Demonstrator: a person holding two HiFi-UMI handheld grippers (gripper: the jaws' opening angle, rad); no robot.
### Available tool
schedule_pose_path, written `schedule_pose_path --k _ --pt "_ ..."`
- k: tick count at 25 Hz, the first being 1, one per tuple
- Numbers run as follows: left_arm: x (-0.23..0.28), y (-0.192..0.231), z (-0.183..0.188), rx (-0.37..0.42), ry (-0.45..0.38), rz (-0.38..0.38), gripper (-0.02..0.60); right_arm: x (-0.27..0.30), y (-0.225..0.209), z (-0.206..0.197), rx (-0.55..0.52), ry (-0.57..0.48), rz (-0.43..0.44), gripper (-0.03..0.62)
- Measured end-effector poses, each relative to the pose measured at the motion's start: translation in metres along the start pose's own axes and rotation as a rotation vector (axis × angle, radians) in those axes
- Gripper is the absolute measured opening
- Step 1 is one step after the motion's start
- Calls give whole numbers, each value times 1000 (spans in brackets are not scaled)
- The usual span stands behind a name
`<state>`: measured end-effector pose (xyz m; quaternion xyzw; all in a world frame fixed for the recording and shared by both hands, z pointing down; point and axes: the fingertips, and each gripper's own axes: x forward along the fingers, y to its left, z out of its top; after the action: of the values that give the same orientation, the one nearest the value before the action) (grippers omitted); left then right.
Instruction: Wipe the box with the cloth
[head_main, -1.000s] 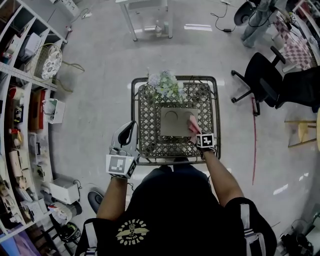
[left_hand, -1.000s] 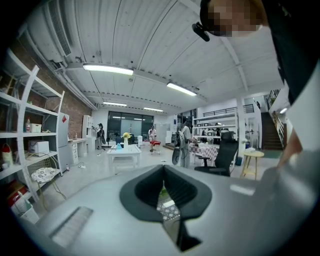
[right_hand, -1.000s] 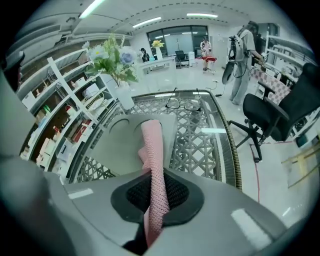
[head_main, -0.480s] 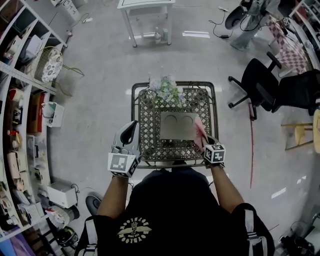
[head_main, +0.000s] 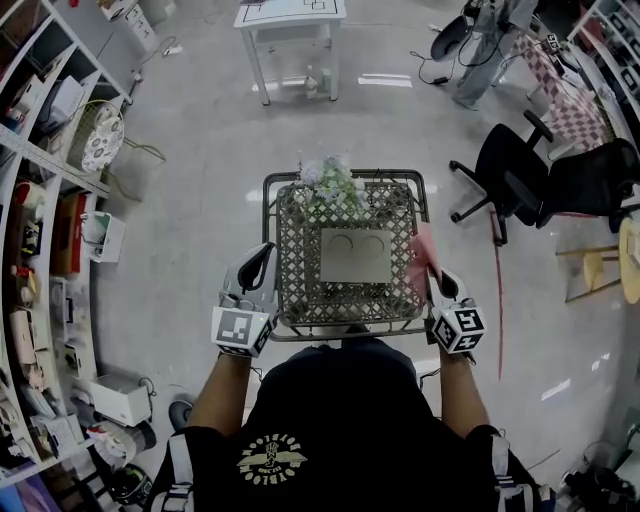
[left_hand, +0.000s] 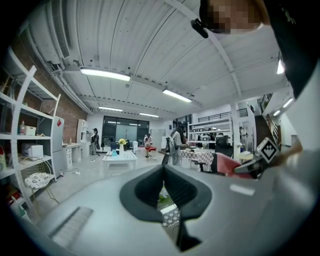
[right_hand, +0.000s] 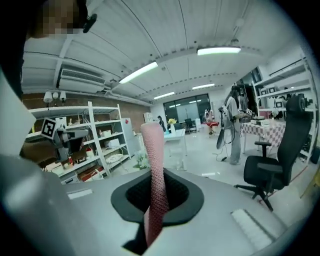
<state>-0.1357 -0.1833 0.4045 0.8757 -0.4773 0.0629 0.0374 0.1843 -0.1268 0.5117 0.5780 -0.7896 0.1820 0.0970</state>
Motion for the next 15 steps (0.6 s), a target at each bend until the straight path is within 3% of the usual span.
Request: schedule_pose_path --k 7,15 --pt "-16 8 14 7 -32 -18 0 -48 26 74 -40 -184 -11 17" --pt "-25 -6 19 4 -77 -74 0 -79 42 89 -49 -259 -47 17"
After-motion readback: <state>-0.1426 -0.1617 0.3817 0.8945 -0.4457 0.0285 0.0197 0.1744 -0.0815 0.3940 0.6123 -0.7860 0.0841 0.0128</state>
